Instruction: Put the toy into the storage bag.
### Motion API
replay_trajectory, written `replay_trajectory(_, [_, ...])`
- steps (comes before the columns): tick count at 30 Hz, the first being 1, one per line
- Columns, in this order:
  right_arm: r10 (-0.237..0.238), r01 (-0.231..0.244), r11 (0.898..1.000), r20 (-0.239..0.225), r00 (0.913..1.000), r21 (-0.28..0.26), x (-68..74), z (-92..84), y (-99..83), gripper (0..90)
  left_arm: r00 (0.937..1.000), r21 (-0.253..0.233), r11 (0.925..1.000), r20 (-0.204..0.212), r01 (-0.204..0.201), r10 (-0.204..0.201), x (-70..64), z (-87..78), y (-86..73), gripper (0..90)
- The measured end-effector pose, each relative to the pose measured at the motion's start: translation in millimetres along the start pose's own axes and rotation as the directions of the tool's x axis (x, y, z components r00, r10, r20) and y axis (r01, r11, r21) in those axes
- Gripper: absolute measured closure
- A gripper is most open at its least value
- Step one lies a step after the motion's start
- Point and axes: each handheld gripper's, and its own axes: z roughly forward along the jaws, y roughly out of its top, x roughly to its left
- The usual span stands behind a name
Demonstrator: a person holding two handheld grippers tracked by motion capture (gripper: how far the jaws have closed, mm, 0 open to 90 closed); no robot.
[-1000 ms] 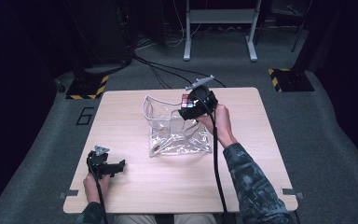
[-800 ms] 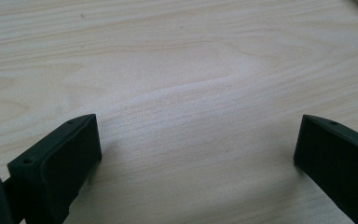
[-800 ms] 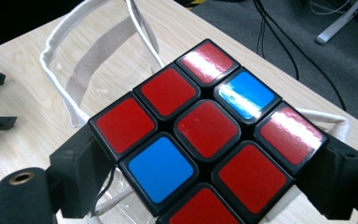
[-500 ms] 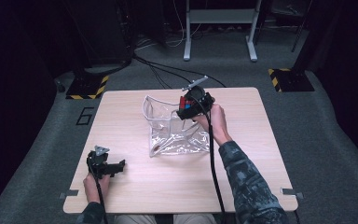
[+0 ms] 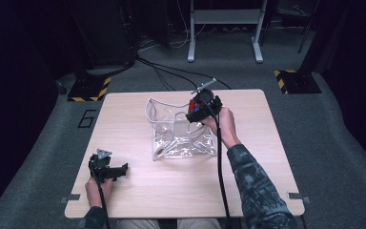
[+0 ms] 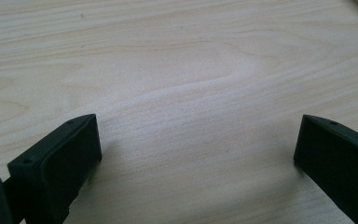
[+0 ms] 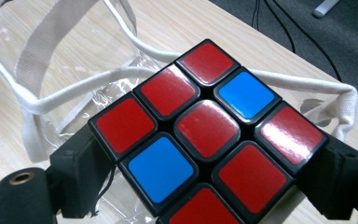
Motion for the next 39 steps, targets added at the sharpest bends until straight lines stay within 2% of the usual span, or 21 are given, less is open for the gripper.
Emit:
replay_trajectory(1, [-0.007,0.007,1.0,0.004,1.0,-0.003,-1.1,1.2,-0.5,13.9,1.0,0.0,1.0,0.0,0.0,0.0,0.0,0.0,0.0,0.4])
replay_trajectory(4, [0.016,-0.016,1.0,0.011,0.9998,0.015,-1.1,2.3,-1.5,13.9,1.0,0.0,1.0,0.001,-0.002,0.002,0.1,0.0,0.1,0.4])
replay_trajectory(6, [-0.001,0.001,1.0,0.02,0.9998,0.014,-2.3,4.3,-2.3,13.9,1.0,0.0,1.0,0.0,0.001,-0.001,-0.1,0.0,0.0,0.4])
replay_trajectory(12, [0.012,-0.013,0.999,0.025,0.9996,0.036,-3.0,9.3,-5.5,13.9,1.0,0.0,1.0,0.001,-0.001,0.001,0.1,0.1,0.0,0.4])
replay_trajectory(20, [0.004,-0.005,0.999,0.035,0.9994,0.033,-1.6,10.9,-7.1,13.3,1.0,-0.001,1.0,0.0,0.001,-0.001,-0.1,0.0,0.0,0.4])
replay_trajectory(21, [-0.007,0.007,1.0,0.027,0.9996,0.023,-2.1,11.2,-7.5,13.1,1.0,0.0,1.0,-0.001,0.001,-0.001,-0.1,0.0,0.0,0.4])
replay_trajectory(22, [0.003,-0.003,1.0,0.024,0.9997,0.018,-1.4,10.9,-8.2,11.9,1.0,0.0,1.0,0.001,-0.002,0.002,0.1,0.0,0.0,0.4])
replay_trajectory(25, [-0.006,0.005,1.0,0.016,0.9999,0.011,-1.1,9.2,-7.2,3.6,1.0,0.0,1.0,0.001,-0.003,0.003,0.2,0.1,0.0,0.4])
replay_trajectory(27, [-0.005,0.005,1.0,-0.005,1.0,0.014,0.2,6.7,-6.4,1.0,1.0,-0.003,1.0,0.001,0.001,-0.001,0.0,0.2,-0.1,0.4])
replay_trajectory(35, [-0.044,0.044,0.999,-0.038,0.9983,-0.018,7.2,-7.2,-6.0,0.0,1.0,-0.004,1.0,0.001,0.001,-0.001,-0.2,0.3,-0.1,0.4])
replay_trajectory(39, [-0.053,0.052,0.998,-0.036,0.9979,-0.042,10.9,-16.7,-9.0,0.0,1.0,-0.002,1.0,0.0,-0.005,0.005,0.2,0.1,0.0,0.4])
